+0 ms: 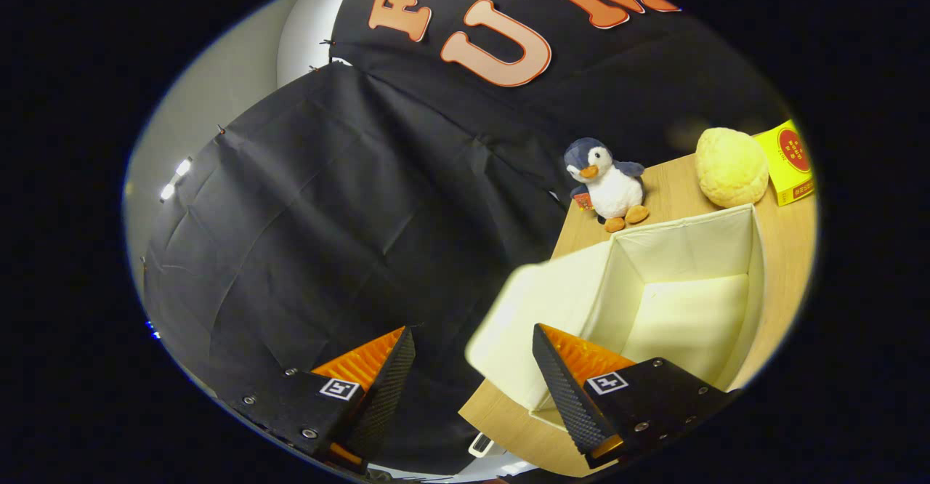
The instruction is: Open the storage box then place both shoes into the box .Put the left shoe in first, then the right shoe, with the right side of both shoes facing outward in a uniform manner.
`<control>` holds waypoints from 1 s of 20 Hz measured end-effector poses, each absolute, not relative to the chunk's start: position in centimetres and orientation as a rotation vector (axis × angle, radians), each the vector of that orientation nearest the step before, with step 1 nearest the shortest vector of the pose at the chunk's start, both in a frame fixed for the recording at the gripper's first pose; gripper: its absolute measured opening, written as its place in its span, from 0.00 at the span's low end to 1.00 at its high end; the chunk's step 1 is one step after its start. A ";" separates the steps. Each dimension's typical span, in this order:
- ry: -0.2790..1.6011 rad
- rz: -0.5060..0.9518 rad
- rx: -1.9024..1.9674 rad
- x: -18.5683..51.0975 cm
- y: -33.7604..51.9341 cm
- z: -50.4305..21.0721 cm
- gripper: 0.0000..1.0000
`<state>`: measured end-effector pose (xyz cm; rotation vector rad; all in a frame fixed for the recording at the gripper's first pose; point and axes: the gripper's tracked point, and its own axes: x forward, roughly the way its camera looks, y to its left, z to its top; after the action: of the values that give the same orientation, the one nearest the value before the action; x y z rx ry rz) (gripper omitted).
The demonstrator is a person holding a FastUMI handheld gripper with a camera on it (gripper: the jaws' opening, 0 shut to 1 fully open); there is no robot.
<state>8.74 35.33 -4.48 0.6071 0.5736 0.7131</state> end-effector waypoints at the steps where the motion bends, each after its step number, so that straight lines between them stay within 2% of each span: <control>1: 0.566 0.690 0.593 8.9 34.5 -4.7 0.98; 5: 0.521 0.583 0.562 9.5 30.4 -4.9 0.98; 12: 0.440 0.306 0.498 9.9 19.7 -6.3 0.98; 20: 0.407 -0.013 0.321 6.1 5.6 -11.2 0.98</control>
<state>6.15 5.63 -11.20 0.3206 0.4067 -0.0130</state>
